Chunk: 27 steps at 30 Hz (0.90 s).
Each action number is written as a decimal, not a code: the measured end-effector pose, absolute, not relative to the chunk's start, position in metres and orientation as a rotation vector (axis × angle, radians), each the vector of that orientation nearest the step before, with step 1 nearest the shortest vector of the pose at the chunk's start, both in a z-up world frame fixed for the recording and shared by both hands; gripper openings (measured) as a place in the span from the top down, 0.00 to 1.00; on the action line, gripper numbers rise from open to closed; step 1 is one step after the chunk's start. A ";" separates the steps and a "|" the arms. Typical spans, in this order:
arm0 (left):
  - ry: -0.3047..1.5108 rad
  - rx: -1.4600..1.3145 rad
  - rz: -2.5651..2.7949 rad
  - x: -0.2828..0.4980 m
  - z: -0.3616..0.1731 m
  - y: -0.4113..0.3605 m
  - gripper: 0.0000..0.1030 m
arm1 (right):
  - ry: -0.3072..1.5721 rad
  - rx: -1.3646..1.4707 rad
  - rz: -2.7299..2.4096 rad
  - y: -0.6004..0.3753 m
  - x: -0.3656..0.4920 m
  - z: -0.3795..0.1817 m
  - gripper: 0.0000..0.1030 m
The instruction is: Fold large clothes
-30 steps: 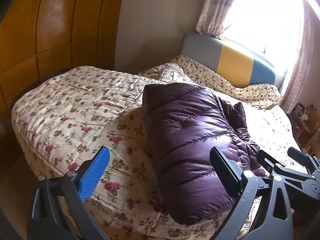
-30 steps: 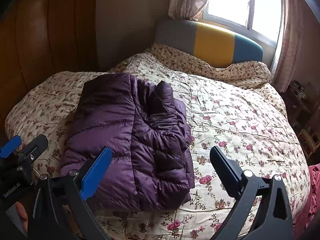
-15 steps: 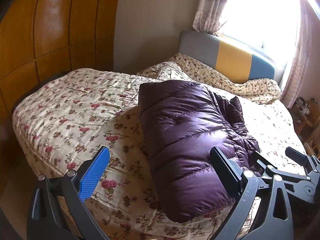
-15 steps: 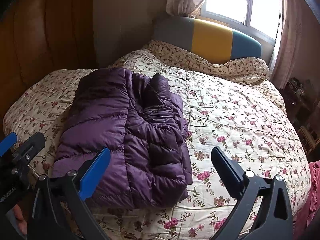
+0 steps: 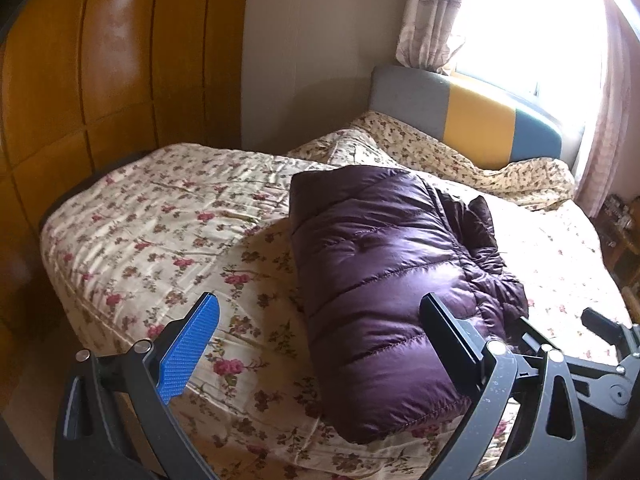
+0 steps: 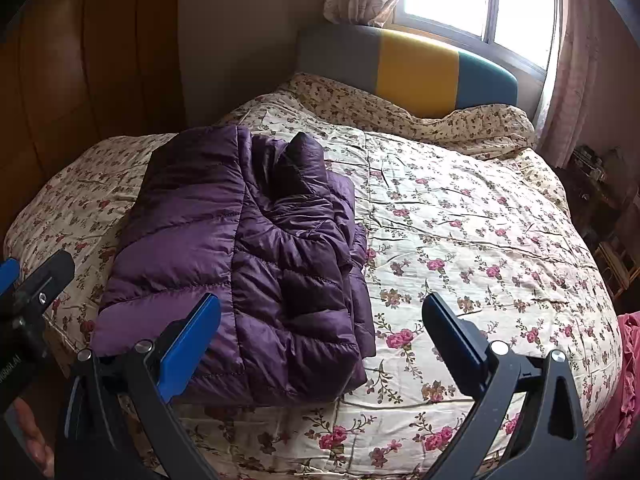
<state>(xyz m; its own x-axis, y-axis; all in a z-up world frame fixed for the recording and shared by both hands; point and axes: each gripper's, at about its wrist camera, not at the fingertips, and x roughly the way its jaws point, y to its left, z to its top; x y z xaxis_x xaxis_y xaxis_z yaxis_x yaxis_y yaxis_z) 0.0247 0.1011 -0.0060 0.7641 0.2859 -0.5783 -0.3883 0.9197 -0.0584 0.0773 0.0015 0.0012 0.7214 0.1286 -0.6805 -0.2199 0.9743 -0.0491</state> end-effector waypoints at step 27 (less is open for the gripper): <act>0.607 -0.107 0.362 0.017 -0.007 0.078 0.03 | 0.730 -0.137 0.189 -0.002 0.069 0.002 0.03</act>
